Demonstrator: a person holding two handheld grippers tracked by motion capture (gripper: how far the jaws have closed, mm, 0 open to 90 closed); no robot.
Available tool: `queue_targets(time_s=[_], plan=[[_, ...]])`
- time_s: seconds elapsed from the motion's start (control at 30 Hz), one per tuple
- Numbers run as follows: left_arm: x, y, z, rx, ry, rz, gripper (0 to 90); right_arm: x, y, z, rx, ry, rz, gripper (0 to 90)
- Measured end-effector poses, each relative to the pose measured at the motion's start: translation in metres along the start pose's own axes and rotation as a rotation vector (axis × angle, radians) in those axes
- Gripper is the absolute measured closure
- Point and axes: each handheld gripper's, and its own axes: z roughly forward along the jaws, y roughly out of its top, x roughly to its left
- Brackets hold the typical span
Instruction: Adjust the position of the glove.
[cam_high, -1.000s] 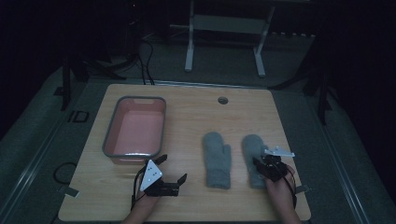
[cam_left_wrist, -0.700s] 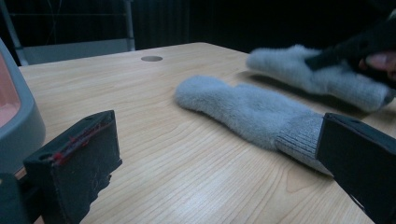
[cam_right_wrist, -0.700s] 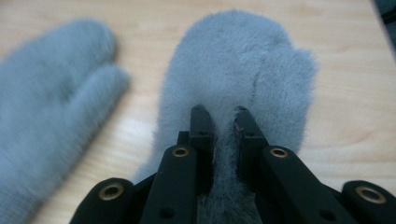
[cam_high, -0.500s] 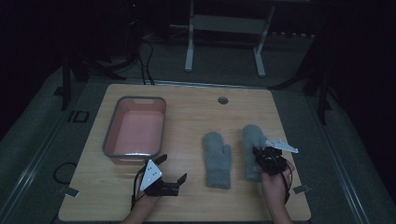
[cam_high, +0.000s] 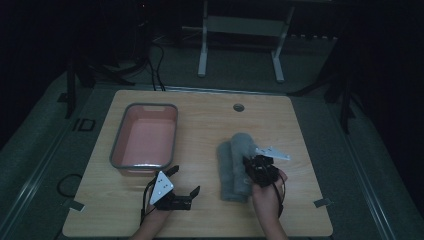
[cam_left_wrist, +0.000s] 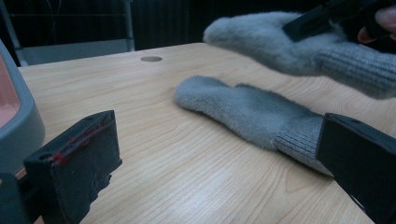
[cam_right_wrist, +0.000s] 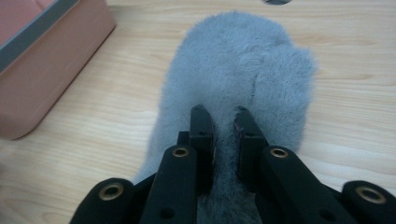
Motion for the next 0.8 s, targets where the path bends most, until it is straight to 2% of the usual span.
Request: queue_targets(time_s=[0.2,0.3,0.5,0.7,0.8], plan=[[0.000,0.000,0.000,-0.001,0.000,-0.002,0.3,0.022,-0.001,0.012,0.031,0.026,-0.016,81.2],[0.000,0.000,0.000,-0.002,-0.001,-0.002,0.3,0.029,-0.005,0.019,0.054,0.019,-0.025,81.2],[0.001,0.000,0.000,0.000,-0.002,-0.004,0.3,0.028,-0.020,0.040,0.124,-0.011,-0.048,80.0],[0.000,0.000,0.000,0.002,0.000,-0.003,0.3,0.027,-0.026,0.046,0.129,0.024,-0.029,77.7],[0.000,0.000,0.000,0.003,0.002,-0.001,0.3,0.026,-0.026,0.046,0.126,0.030,-0.036,75.5]])
